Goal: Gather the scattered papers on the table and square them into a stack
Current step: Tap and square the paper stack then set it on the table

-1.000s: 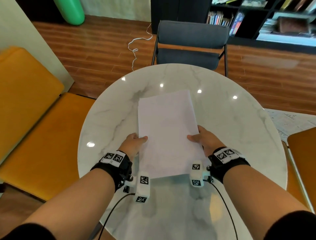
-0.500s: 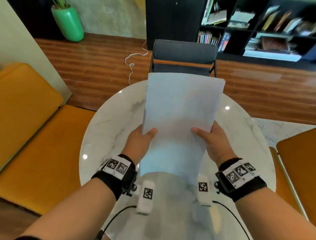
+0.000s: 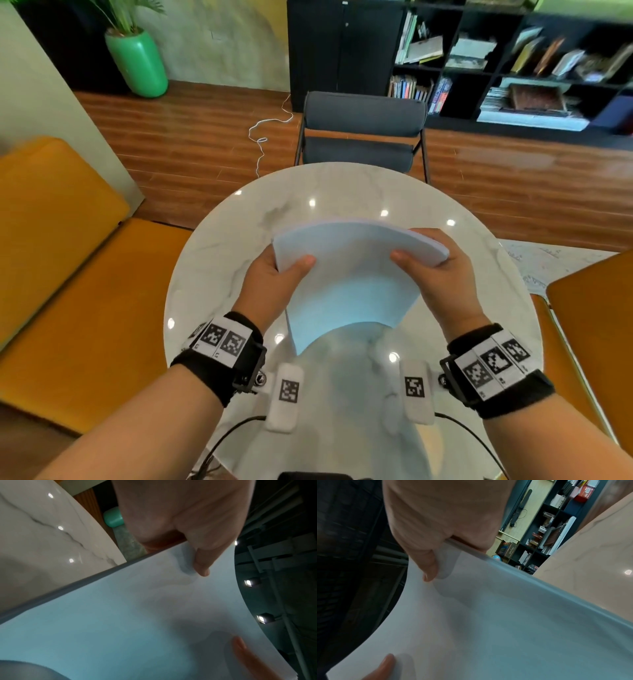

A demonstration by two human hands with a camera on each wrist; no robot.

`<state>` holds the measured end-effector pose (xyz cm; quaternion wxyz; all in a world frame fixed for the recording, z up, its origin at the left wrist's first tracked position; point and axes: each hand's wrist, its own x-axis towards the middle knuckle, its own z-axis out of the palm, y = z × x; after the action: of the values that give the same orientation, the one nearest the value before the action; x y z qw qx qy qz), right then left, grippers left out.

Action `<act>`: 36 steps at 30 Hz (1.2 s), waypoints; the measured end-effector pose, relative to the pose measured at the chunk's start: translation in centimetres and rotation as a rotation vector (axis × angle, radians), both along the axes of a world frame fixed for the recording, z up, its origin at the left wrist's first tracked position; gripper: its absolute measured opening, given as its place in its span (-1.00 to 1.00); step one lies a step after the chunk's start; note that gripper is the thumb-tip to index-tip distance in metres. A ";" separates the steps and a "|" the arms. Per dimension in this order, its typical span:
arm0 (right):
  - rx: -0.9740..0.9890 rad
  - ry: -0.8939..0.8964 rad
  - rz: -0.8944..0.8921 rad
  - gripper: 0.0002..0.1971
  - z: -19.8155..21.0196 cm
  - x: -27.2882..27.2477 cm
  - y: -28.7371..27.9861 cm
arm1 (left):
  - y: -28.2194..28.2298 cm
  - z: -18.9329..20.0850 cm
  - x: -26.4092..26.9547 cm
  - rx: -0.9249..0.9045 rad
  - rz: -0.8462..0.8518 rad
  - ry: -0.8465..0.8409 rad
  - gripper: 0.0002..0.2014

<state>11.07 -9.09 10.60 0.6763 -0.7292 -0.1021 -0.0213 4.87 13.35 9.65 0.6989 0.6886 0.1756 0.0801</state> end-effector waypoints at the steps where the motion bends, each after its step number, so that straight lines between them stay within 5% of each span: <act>1: -0.035 -0.030 -0.027 -0.67 0.0 -0.1 0.0 | 0.1 0.2 -0.1 0.063 0.006 -0.035 -0.64; 5: -0.176 -0.322 -0.041 -0.35 0.1 -0.3 -0.5 | 0.7 1.8 -0.8 0.515 -0.070 -0.248 -0.30; 8: -0.409 -0.595 0.001 -0.51 0.4 -0.1 -1.1 | 1.2 2.8 -1.0 0.840 -0.175 -0.325 -0.50; 12: -0.477 -0.630 0.036 -0.67 0.6 0.2 -2.1 | 1.9 2.9 -1.3 0.982 -0.222 -0.369 -0.60; 15: -0.426 -0.546 0.043 -0.61 0.9 -0.2 -2.0 | 1.5 2.7 -1.3 0.792 -0.162 -0.284 -0.49; 18: -0.251 -0.244 0.004 -0.45 1.2 -0.5 -2.1 | 1.4 2.0 -1.0 0.300 -0.122 -0.133 -0.22; 21: 0.012 0.099 0.103 -0.45 -0.2 -0.2 -2.5 | 1.2 0.3 -0.5 -0.015 -0.185 0.021 -0.47; 23: 0.075 0.231 0.110 -0.50 -1.7 -0.2 -1.9 | 0.2 -0.4 -0.1 -0.055 -0.121 0.124 -0.81; 25: 0.043 0.254 0.020 -0.68 -2.6 -0.2 -0.9 | -0.6 -0.5 0.4 -0.073 -0.051 0.149 -0.95; 31: 0.103 0.146 -0.008 -0.75 -0.9 0.6 -0.8 | 0.6 1.0 0.8 -0.040 -0.041 -0.012 -0.95; 36: -0.001 0.293 0.003 -0.76 -2.7 0.1 -0.8 | 0.5 -1.6 -0.2 -0.009 -0.118 0.157 -0.89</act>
<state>11.17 -9.93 7.93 0.6837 -0.7246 -0.0034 0.0865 4.64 13.81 8.02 0.6897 0.6987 0.1893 -0.0160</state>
